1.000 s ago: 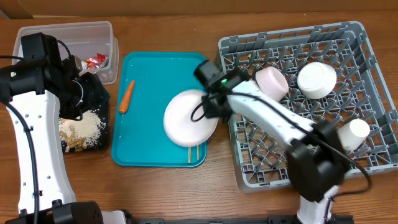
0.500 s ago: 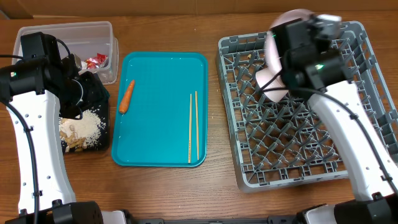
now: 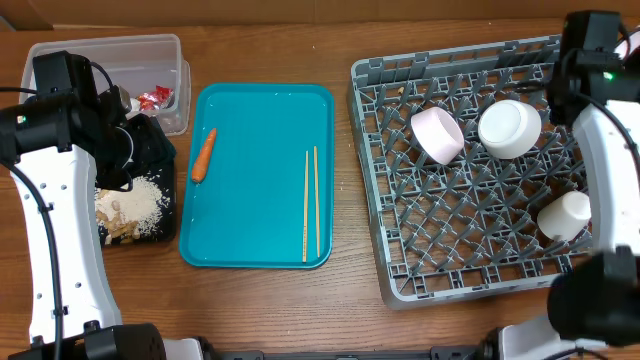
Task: Sort waste into correct bins and load items into the dishwasher
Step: 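Stand the white plate upright in the rack's back with the right gripper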
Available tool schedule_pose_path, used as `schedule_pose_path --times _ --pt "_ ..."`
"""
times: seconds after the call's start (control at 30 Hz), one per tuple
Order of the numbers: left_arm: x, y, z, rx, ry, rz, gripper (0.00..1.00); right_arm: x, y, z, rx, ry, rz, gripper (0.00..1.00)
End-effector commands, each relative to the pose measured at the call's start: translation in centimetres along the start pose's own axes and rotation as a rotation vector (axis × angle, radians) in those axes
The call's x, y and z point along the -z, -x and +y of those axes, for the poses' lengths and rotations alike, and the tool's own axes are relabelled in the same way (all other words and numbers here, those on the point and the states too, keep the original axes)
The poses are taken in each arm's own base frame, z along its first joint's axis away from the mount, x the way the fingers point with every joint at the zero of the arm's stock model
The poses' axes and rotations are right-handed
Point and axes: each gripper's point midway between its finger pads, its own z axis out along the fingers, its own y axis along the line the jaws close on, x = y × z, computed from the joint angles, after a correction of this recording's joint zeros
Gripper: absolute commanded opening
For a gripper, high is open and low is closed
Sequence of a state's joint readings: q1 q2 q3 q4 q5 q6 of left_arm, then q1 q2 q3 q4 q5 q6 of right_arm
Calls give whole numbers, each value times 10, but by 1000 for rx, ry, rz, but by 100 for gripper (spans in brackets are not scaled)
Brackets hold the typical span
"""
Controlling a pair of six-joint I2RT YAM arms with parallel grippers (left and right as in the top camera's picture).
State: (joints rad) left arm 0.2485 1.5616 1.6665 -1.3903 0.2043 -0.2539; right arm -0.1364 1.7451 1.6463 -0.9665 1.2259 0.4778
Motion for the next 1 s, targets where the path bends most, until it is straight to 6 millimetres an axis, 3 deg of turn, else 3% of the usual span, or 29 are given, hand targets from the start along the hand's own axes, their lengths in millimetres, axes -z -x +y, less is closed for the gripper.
schedule_pose_path --times 0.0,0.17,0.27,0.43,0.63,0.7,0.97 --pt "-3 -1 -1 -28 2 7 61 -12 -22 26 65 -1 34 4" --pt "-3 0 -1 -29 1 3 61 -26 -62 60 198 -10 90 4" --pt "-3 0 -1 -28 1 3 61 -27 -74 71 213 27 125 4" --pt "-3 1 -2 -29 0 -1 61 -15 -77 81 228 67 126 4" --pt "-3 1 -2 -30 -1 -3 61 19 -89 107 268 186 133 5" --pt "-3 1 -2 -30 -1 -3 61 27 -96 112 290 218 150 25" --pt "-3 1 -2 -30 -1 -3 62 39 -100 105 318 270 198 36"
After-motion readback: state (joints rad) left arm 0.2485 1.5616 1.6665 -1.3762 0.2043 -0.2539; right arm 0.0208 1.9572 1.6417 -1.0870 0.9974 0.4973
